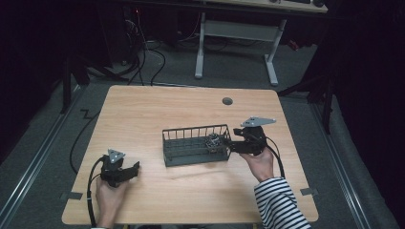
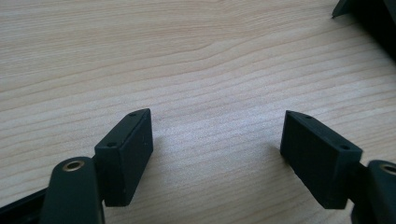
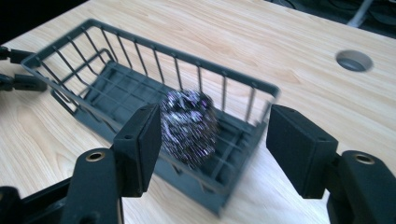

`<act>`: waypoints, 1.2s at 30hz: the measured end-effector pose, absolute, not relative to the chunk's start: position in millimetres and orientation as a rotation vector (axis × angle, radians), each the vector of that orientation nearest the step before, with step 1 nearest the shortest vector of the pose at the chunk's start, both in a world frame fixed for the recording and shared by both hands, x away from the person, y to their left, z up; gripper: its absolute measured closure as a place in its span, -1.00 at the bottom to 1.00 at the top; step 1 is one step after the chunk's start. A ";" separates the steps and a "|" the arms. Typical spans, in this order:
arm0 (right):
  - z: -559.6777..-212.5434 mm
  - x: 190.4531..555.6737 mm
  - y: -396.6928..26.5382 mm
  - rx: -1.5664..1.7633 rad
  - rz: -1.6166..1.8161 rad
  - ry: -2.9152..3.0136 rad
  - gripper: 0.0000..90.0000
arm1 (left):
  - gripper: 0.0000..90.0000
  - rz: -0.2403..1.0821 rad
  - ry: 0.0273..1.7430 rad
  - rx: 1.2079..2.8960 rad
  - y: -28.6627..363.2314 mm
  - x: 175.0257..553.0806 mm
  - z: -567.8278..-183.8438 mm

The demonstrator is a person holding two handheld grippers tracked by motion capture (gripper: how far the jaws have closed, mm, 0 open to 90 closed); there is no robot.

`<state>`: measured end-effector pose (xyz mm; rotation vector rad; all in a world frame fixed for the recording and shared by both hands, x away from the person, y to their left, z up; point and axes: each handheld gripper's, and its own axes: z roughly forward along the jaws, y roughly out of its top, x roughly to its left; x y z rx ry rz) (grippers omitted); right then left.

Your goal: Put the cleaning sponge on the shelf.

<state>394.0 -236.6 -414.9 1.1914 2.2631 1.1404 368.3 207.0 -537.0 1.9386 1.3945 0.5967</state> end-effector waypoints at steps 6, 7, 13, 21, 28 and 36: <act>-418.6 381.9 -260.4 1.236 1.143 2.212 -0.19 | -0.42 0.596 1.394 1.939 207.1 368.4 -537.0; -418.6 381.9 -260.4 1.236 1.143 2.212 -0.19 | -0.42 0.596 1.394 1.939 207.1 368.4 -537.0; -416.8 374.2 -269.6 1.246 1.150 2.181 -0.17 | -0.42 0.595 1.394 1.939 207.1 368.4 -537.0; -436.1 363.5 -289.8 1.336 1.168 2.150 -0.16 | -0.42 0.596 1.394 1.939 207.1 368.5 -537.0; -457.1 355.1 -300.9 1.397 1.164 2.130 -0.16 | -0.42 0.595 1.393 1.940 207.2 368.6 -537.0; -482.0 346.2 -311.5 1.457 1.166 2.093 -0.16 | -0.42 0.595 1.393 1.940 207.2 368.6 -537.0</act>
